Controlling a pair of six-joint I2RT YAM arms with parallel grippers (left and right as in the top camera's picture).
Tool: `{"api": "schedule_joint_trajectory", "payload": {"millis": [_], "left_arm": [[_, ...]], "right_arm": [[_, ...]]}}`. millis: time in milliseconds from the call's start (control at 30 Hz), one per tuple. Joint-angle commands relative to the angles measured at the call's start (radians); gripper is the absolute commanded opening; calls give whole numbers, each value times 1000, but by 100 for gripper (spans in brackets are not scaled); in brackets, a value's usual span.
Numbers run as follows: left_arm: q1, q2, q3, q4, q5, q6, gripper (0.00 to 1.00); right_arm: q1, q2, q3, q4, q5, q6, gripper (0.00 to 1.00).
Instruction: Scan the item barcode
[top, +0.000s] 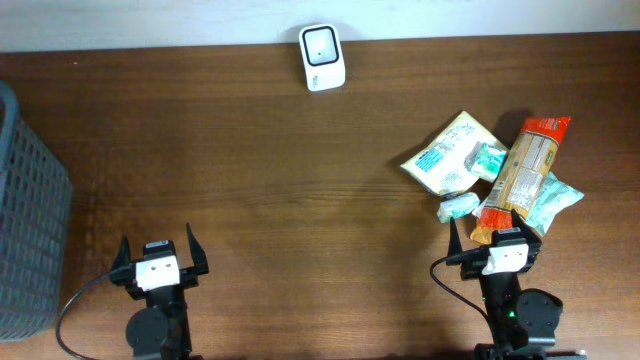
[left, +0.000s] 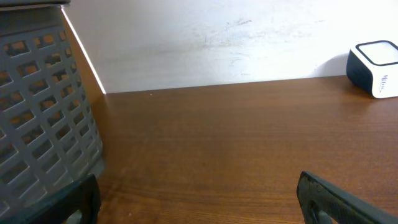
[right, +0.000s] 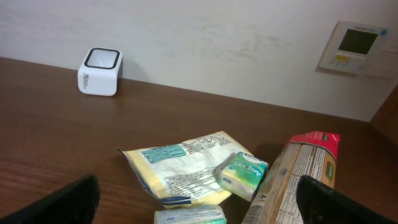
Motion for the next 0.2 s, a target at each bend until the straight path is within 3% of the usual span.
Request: {"api": "schedule_joint_trajectory", "payload": {"millis": [0, 167], "left_arm": [[3, -10, -2, -4, 0, -5, 99], [3, -10, -2, -4, 0, -5, 99]], "right_arm": [[-6, -6, -8, 0, -5, 1, 99], [-6, -6, -8, 0, -5, 1, 99]]}}
